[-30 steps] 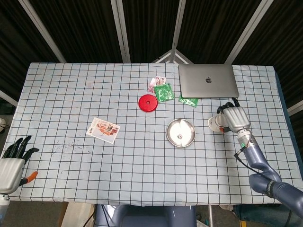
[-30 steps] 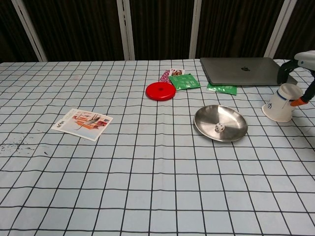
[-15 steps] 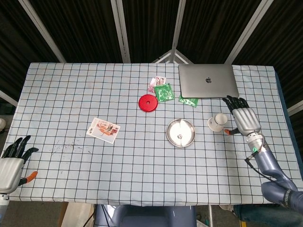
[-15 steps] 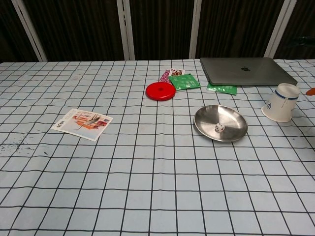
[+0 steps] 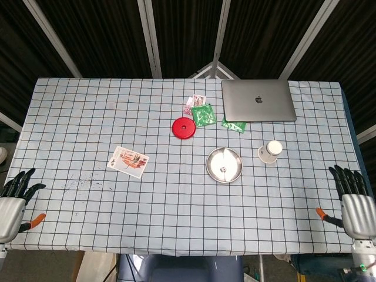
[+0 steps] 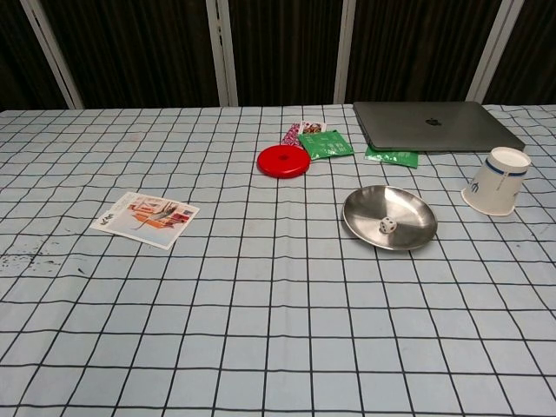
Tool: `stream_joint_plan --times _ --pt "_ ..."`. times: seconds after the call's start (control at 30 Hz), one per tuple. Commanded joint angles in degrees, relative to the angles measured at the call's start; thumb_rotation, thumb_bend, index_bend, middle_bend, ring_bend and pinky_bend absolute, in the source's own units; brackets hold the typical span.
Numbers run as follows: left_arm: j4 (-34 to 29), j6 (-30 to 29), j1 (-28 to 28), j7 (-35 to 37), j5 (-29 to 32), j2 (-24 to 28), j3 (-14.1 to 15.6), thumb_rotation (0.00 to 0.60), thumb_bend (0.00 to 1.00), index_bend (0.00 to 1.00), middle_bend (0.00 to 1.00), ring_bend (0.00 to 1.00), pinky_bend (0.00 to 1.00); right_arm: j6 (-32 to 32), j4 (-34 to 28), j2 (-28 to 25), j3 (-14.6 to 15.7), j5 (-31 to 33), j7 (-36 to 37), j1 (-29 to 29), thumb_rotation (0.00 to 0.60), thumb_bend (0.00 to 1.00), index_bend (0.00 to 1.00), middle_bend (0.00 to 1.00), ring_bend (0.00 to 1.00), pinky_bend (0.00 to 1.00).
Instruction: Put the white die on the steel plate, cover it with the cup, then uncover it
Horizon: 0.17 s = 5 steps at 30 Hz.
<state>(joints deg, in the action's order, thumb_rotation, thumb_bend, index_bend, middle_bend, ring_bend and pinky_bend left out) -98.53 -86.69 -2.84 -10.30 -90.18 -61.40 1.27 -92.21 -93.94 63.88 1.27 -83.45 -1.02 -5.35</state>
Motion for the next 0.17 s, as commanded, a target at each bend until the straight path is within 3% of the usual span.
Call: stream_joint_plan --times 0.03,0.17 --pt "0.2 -0.8 0.4 0.4 0.4 0.1 -0.4 0.600 0.28 0.26 0.00 0.00 0.13 -2.1 0.9 -0.7 0.8 -0.9 -2.8 1.7 0.600 0.09 0.09 0.10 0.08 0.00" --pt "0.9 -3.3 1.1 3.2 -0.2 0.4 -1.0 0.600 0.28 0.25 0.00 0.00 0.13 -3.7 0.9 -0.5 0.3 -0.7 -6.0 3.1 0.600 0.09 0.09 0.10 0.08 0.00"
